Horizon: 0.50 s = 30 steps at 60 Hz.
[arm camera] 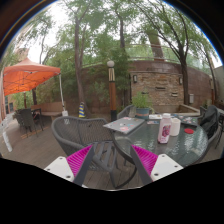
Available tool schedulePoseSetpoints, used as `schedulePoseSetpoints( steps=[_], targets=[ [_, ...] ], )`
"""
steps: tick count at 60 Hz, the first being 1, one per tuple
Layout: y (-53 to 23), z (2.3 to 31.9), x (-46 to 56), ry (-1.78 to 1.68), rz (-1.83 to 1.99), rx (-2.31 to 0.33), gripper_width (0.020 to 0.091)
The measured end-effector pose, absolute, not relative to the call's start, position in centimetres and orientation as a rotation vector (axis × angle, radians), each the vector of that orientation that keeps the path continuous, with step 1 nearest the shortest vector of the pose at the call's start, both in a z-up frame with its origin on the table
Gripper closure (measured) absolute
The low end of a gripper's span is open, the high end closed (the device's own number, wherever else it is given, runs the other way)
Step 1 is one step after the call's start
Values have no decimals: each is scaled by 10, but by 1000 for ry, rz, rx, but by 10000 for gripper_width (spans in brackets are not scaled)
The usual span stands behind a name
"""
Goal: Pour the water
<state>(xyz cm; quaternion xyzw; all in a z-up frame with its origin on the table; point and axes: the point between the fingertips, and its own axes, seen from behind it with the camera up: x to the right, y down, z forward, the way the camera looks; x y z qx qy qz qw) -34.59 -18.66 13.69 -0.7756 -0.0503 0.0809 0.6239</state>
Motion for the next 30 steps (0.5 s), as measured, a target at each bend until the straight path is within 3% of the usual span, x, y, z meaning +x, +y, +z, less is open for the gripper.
schedulePoseSetpoints(
  steps=[19,30],
  targets=[
    [-164,137,-312,-86,170,-1766,271],
    [-114,129,-237,-41,41,-1744,280]
  ],
)
